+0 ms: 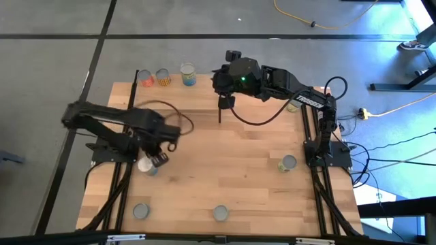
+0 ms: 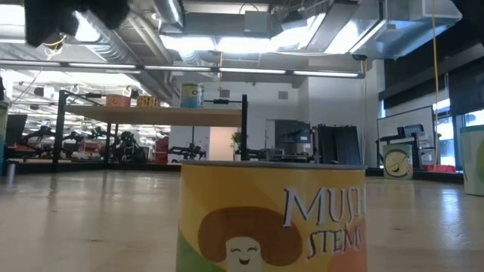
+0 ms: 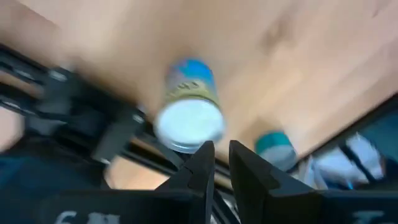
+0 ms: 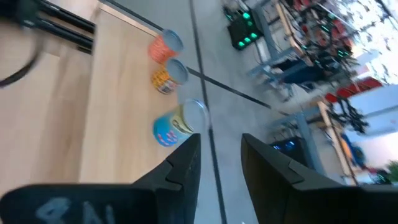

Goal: Pick and place cans onto a shelf
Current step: Put the canned cherries on the shelf

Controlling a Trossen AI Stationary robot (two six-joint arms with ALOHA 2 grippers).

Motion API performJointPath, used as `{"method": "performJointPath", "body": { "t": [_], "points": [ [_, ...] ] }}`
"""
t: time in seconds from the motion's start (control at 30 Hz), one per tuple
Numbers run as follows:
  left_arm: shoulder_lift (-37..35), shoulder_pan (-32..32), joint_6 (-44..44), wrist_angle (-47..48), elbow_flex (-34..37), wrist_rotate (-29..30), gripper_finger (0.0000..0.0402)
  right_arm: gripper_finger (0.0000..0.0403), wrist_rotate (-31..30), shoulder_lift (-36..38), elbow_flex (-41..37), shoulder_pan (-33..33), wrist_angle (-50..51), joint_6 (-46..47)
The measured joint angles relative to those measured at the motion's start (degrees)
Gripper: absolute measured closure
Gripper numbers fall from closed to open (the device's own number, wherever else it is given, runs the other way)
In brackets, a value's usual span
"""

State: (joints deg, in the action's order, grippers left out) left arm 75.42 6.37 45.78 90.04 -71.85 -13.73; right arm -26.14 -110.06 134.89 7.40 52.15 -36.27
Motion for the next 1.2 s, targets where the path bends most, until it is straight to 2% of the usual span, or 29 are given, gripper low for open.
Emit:
{"method": "performJointPath", "body": {
  "t": [0.13,0.33,0.5,0.7,0.83,1.0,1.2],
  "points": [
    [-7.68,0.97,-1.30,-0.53,-2.37,7.68,0.0360,0.0287,6.03,0.00,0.00,0.01,0.02,-0.53],
    [-18.92,2.81,-5.81,-0.66,-2.78,13.58,0.0360,0.0287,19.22,-0.39,0.00,0.28,0.03,-2.74],
    [-28.82,3.21,-5.98,-0.61,-2.78,19.25,0.0360,0.0287,19.80,-2.11,0.00,-0.16,-3.64,2.86],
    [-39.52,3.21,-5.84,-0.52,-2.80,23.19,0.0360,0.0287,21.84,-5.44,-0.01,-1.26,-8.40,7.50],
    [-43.75,3.19,-5.44,-0.61,-2.82,23.71,0.0360,0.0287,25.52,-7.83,-0.02,-1.85,-13.76,11.64],
    [-45.21,3.19,-1.26,-0.55,-2.78,23.17,0.0360,0.0287,26.26,-9.73,-0.06,-2.05,-12.01,13.81],
    [-44.97,3.19,5.32,-0.01,-0.06,16.77,0.0360,0.0287,26.24,-9.97,-0.04,-2.03,-9.80,13.77]
  ]
}}
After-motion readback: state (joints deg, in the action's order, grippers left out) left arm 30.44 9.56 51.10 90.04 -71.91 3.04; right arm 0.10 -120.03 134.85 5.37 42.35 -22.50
